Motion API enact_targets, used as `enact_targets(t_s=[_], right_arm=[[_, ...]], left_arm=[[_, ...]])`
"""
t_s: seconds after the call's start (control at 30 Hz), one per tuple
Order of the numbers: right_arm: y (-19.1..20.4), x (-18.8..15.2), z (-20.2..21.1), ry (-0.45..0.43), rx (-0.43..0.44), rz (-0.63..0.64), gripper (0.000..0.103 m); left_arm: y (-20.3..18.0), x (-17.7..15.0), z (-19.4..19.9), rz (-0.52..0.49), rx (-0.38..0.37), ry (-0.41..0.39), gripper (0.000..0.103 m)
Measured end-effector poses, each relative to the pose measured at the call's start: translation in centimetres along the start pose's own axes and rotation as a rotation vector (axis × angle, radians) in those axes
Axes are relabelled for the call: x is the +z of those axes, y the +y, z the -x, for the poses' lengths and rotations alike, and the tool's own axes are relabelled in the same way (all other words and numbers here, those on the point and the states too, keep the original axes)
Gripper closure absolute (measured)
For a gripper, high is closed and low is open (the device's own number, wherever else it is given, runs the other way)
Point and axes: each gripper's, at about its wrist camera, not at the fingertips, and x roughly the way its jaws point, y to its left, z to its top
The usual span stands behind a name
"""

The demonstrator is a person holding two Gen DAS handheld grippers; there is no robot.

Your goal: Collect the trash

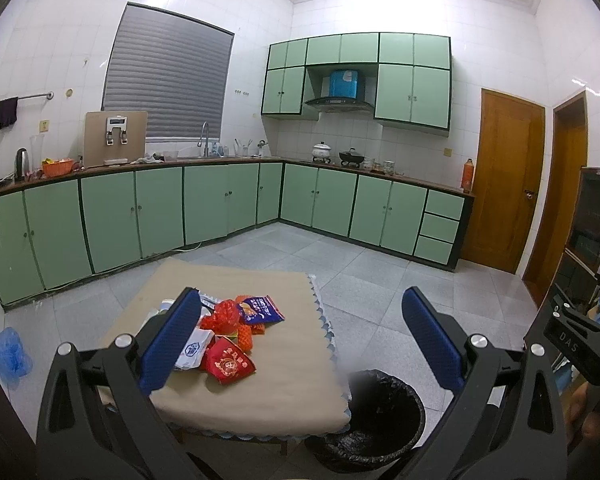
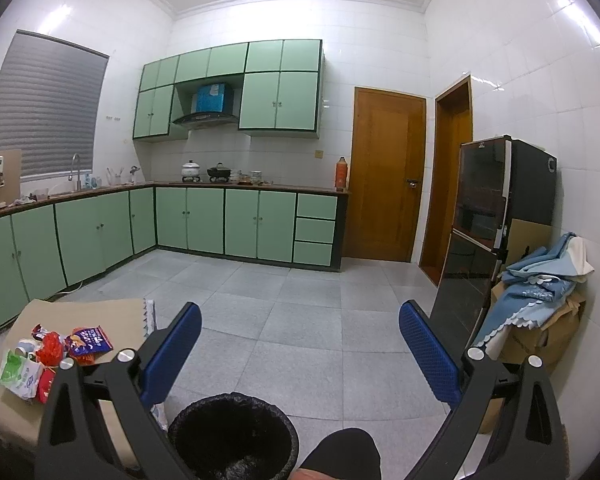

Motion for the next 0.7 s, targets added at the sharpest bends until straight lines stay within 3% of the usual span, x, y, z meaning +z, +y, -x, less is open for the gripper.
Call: enact_targets(t_s=[0.27,0.4,0.57,0.7], right_arm=[[1.2,-0.3,-0.9,0.01,0.037,0.03,0.006],[3.4,-1.5,-1.9,-0.023,0.215,0.069,0.006],[9.2,-4.0,-5.6,0.102,0.481,0.119,0.006],[14.6,-6.6,-7.5,0.153,0.599,0.214,0.006]], left_arm=[[1.5,-0.7,-1.3,0.011,0.024,0.028,0.005],[4.3,-1.8,-2.3,0.022,0.118,0.031,0.005],[10.3,-4.3,-3.5,0.087,0.254,0.037,0.005],[14.0,-6.0,-5.4,0.166,0.287,0.08,0.005]])
